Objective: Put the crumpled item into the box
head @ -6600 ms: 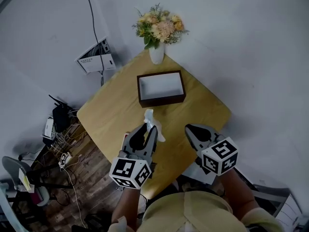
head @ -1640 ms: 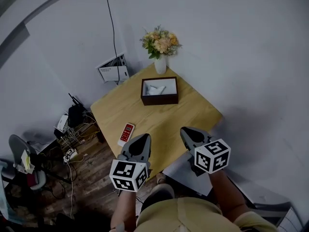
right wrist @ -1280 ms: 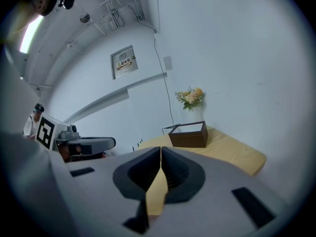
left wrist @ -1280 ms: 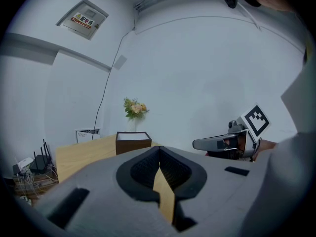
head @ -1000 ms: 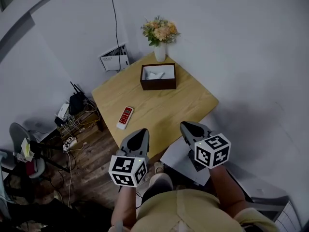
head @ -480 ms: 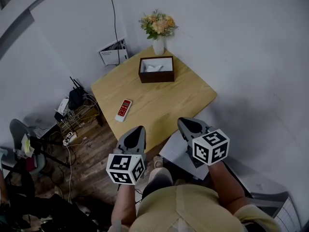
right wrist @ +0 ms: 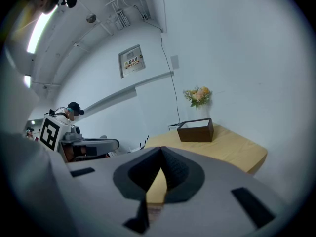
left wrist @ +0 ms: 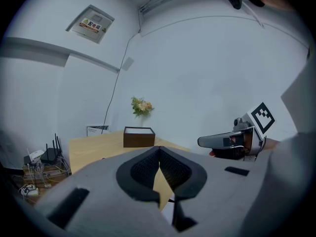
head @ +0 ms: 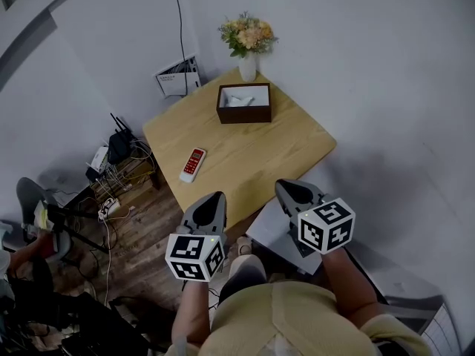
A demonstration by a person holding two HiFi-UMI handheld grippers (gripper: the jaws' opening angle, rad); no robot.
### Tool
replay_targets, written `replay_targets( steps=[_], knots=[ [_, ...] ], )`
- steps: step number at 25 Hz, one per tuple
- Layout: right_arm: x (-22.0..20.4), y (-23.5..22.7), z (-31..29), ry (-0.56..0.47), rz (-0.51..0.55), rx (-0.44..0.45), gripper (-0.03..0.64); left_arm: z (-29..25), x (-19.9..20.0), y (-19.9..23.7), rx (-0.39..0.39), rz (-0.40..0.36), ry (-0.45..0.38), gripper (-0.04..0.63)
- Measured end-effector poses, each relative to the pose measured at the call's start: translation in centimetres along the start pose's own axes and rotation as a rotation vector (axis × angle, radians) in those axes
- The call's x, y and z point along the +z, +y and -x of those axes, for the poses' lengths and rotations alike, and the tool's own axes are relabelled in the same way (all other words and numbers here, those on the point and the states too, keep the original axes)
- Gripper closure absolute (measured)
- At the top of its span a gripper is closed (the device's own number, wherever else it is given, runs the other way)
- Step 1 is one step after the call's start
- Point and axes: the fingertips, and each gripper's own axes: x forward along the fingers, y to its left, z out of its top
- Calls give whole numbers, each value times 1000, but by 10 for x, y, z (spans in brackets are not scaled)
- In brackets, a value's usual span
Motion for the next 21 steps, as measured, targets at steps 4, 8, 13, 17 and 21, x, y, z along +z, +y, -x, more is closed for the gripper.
replay_targets(
  steps=[4,8,13,17,21],
  knots=[
    [2,5,-2,0,6,4,589,2,2,3,2,0,-4,572],
    [4,5,-4,-2,10,7,588,1,3,4,1,-4,-6,572],
    [3,7,-5,3,12,9,589,3,2,6,5,-5,-1,572],
    [3,7,-7,7,14,10,589,2,2,7,5,-7,3,572],
    [4,6,-9,10,18,9,589,0,3,7,1,-10,4,572]
  ],
)
